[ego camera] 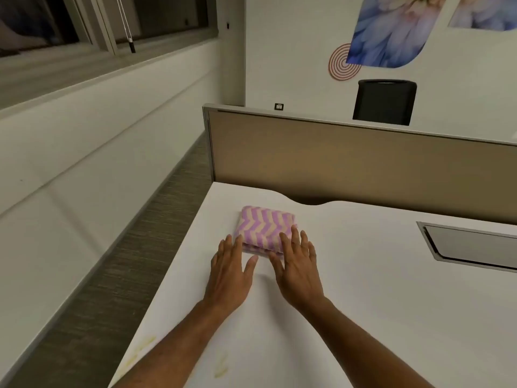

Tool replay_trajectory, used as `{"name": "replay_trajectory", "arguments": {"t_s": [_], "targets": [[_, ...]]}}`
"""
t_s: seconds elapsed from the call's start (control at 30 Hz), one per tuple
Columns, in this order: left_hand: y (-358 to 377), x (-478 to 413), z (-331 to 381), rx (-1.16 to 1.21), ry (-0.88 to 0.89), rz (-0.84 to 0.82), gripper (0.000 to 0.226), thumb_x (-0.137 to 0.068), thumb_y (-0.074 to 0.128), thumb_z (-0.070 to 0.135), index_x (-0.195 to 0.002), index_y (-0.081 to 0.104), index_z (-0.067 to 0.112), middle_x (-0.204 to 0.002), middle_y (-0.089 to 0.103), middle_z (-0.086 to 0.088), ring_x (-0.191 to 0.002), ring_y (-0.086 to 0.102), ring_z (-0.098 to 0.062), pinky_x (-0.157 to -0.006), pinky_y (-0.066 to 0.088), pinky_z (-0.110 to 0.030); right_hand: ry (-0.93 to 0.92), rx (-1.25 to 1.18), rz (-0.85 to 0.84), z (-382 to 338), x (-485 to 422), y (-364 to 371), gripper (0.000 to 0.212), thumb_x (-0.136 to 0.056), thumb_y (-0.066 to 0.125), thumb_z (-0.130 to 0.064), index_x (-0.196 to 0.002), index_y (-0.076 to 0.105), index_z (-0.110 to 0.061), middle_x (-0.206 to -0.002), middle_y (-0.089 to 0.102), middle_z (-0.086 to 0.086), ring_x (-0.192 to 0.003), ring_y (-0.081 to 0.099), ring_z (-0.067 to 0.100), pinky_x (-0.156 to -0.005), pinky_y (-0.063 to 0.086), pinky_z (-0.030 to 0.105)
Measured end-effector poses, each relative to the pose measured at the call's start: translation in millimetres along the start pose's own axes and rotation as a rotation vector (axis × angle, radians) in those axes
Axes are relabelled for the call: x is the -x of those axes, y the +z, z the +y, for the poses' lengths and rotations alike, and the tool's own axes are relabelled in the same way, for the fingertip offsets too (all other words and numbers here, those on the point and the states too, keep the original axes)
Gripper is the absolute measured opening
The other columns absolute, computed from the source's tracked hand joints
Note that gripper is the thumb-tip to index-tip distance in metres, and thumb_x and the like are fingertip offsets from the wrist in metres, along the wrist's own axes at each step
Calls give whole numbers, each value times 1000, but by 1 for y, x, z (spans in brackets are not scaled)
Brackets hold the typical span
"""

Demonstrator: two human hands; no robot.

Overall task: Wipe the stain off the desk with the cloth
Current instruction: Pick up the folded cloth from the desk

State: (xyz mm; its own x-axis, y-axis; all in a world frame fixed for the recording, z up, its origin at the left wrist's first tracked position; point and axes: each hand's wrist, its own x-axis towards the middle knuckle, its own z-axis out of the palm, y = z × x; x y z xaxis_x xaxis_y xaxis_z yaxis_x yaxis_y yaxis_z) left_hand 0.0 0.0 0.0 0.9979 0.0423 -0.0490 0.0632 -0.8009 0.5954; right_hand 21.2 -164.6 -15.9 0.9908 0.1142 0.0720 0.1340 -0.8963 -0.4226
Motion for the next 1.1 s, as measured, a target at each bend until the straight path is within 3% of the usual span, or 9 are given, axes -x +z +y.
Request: {"name": "replay_trajectory", "arguments": {"t_s": [0.17,0.23,0.4,0.47,0.57,0.7,0.9,1.03,1.1], "targets": [[5,-12,-1,264,-96,36,62,-107,45,40,-161,23,19,-170,25,-8,-154,30,-28,-121,36,-47,3,-24,-41,3,-21,2,66,-102,19,-61,-160,8,-31,-170,-10,0,-157,-10,25,-126,-2,42],[8,-16,-1,353,-118,96,58,-107,48,36,-159,31,17,-163,39,-9,-147,42,-28,-116,44,-41,13,-11,-62,5,-26,4,65,-102,17,-60,-160,10,-32,-171,-9,2,-157,-7,28,-127,1,45],[6,-33,3,559,-223,117,49,-107,47,38,-150,43,13,-145,57,-10,-129,58,-29,-99,52,-35,34,-5,-130,9,-37,9,57,-105,22,-57,-157,21,-34,-171,3,4,-155,12,33,-126,16,51],[6,-40,4,621,-256,111,40,-108,47,36,-138,51,11,-132,63,-12,-112,63,-24,-81,56,-27,21,-18,-173,11,-39,10,57,-104,24,-57,-156,25,-32,-170,5,4,-153,20,32,-124,23,50],[5,-48,6,713,-325,124,34,-107,50,33,-132,54,9,-121,64,-9,-98,60,-17,-64,46,-18,2,-10,-206,14,-41,14,57,-104,31,-55,-155,26,-31,-170,4,6,-151,24,33,-122,27,47],[3,-54,10,850,-415,128,45,-105,55,30,-145,49,10,-122,56,-1,-105,55,-18,-78,47,-25,-28,-10,-190,19,-42,17,53,-105,39,-49,-154,29,-30,-170,6,5,-151,25,32,-122,30,44],[7,-62,8,1001,-493,124,32,-95,72,19,-121,69,2,-111,74,-14,-102,70,-29,-88,62,-41,-52,-63,-138,19,-35,24,53,-104,43,-49,-152,34,-31,-170,11,3,-150,28,29,-120,32,41],[7,-56,6,1049,-515,111,29,-93,70,12,-120,66,1,-111,73,-15,-96,70,-28,-79,63,-40,-65,-90,-81,14,-22,28,52,-103,44,-50,-151,37,-32,-169,14,1,-150,29,27,-120,34,39],[6,-51,5,1136,-532,102,31,-93,66,8,-123,63,0,-116,71,-21,-103,70,-37,-90,61,-53,-83,-110,-72,9,-13,28,52,-102,44,-53,-149,39,-32,-169,16,0,-150,30,25,-118,34,37]]}}
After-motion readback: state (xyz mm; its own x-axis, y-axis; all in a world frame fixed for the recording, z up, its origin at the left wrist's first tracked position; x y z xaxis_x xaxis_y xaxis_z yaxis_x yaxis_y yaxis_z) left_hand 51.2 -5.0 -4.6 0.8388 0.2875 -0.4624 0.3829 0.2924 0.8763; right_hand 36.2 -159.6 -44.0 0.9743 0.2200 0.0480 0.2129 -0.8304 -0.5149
